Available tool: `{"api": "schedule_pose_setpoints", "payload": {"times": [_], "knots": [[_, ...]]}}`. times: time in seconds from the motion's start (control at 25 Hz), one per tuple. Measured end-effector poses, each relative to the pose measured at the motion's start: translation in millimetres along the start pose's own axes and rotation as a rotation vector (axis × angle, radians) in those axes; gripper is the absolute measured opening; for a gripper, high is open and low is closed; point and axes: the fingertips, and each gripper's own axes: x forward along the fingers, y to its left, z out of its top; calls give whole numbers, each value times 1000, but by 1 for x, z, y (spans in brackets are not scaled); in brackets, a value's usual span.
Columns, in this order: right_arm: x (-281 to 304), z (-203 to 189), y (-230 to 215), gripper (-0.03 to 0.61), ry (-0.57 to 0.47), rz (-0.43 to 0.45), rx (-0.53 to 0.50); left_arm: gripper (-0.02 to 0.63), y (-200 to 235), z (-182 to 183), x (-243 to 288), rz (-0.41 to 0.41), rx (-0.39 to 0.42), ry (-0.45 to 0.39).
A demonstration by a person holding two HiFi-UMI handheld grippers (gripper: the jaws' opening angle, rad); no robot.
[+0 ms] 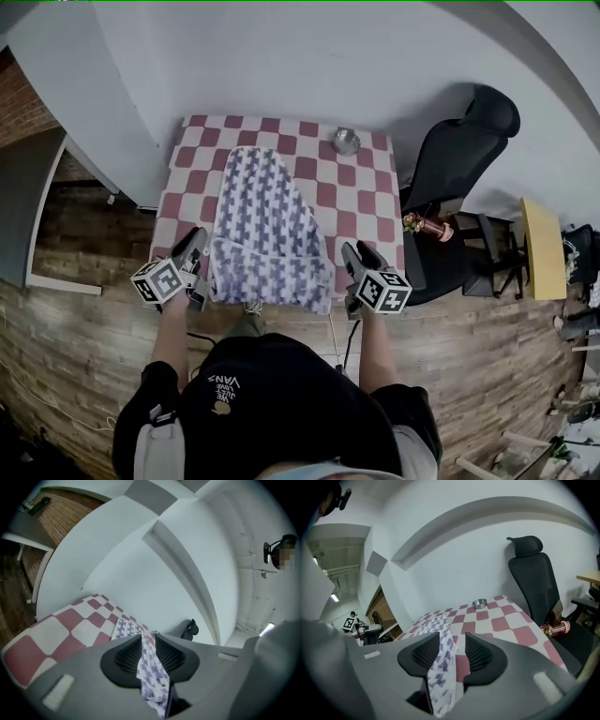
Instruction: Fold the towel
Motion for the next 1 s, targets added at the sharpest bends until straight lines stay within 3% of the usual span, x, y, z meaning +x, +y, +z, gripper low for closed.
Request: {"api": "schedule_pose_setpoints", "payload": {"times": [0.24, 0.6, 0.84, 1.0], "knots": [[71, -7, -2, 160, 154, -26, -61, 99, 30, 14, 68, -14, 108, 150], [137, -46, -13, 147, 441, -20, -113, 167, 63, 5, 174, -27, 492, 429], [140, -55, -9, 84, 491, 33, -96, 170, 74, -22, 218, -70, 615, 549], [142, -59, -4, 81, 504, 79, -57, 170, 79, -36, 226, -81, 658, 599]]}}
